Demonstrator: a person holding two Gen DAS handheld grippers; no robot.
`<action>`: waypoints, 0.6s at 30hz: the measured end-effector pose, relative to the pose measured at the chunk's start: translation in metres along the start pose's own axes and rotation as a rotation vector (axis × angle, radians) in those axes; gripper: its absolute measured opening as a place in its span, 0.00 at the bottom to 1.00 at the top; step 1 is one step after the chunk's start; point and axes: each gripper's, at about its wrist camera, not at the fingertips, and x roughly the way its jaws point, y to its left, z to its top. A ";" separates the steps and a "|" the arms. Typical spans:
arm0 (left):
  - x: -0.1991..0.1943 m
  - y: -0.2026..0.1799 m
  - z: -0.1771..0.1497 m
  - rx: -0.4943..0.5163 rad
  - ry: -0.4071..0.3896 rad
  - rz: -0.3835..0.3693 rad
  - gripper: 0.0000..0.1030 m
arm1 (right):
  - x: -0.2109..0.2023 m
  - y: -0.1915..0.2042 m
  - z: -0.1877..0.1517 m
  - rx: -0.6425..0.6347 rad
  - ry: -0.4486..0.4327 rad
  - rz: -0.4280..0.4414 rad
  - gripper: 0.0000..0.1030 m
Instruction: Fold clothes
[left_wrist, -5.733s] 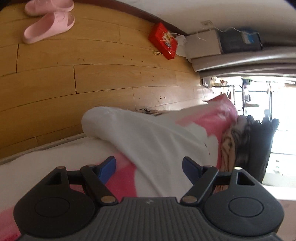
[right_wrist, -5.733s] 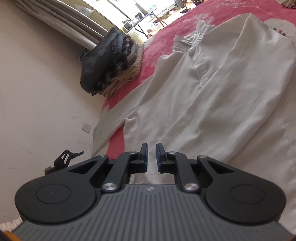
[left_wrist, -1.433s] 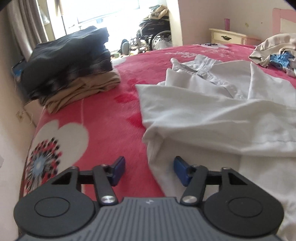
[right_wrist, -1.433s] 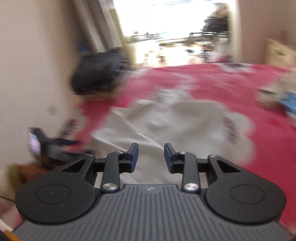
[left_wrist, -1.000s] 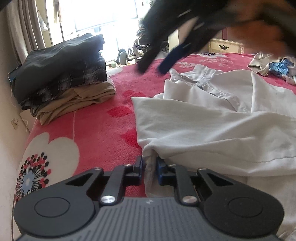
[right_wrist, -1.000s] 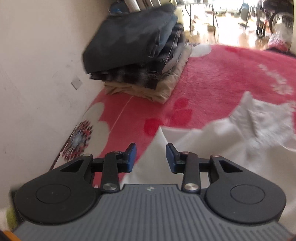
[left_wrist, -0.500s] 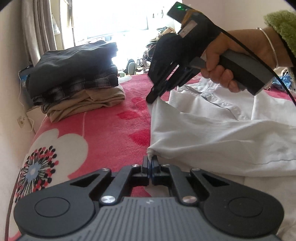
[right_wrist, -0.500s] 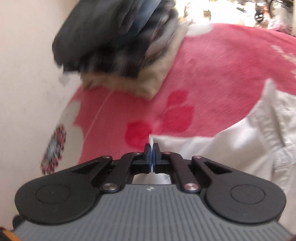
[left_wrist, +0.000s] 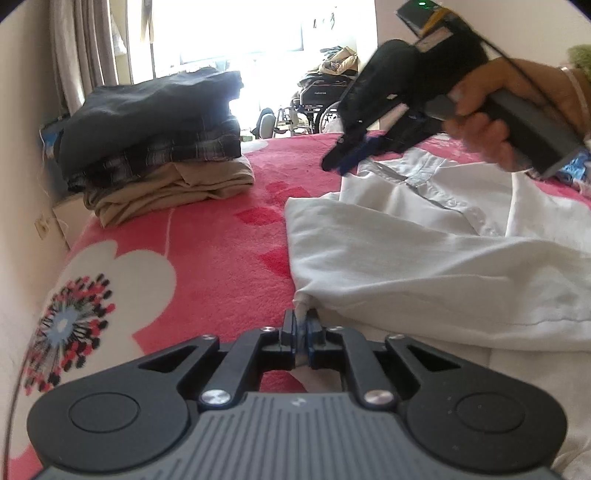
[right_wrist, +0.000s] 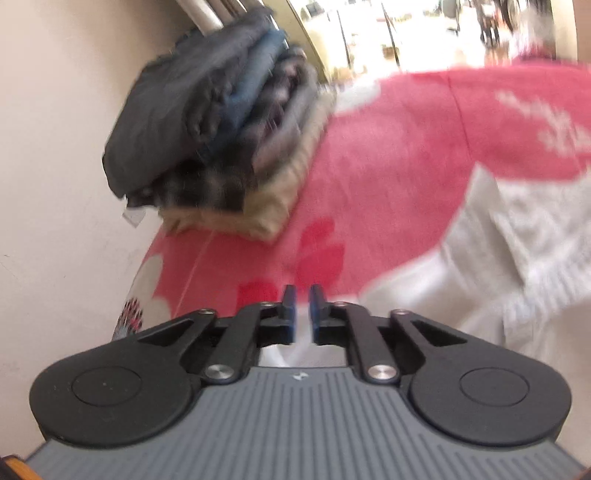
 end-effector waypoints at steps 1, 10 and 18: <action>0.000 0.000 0.000 0.004 -0.001 0.004 0.11 | -0.003 -0.002 -0.003 0.004 0.019 0.002 0.27; -0.025 0.041 0.004 -0.125 0.033 0.039 0.40 | -0.081 -0.012 -0.050 0.003 -0.016 -0.037 0.33; -0.011 0.047 0.050 -0.262 -0.007 -0.158 0.40 | -0.201 -0.032 -0.134 0.129 -0.068 -0.088 0.33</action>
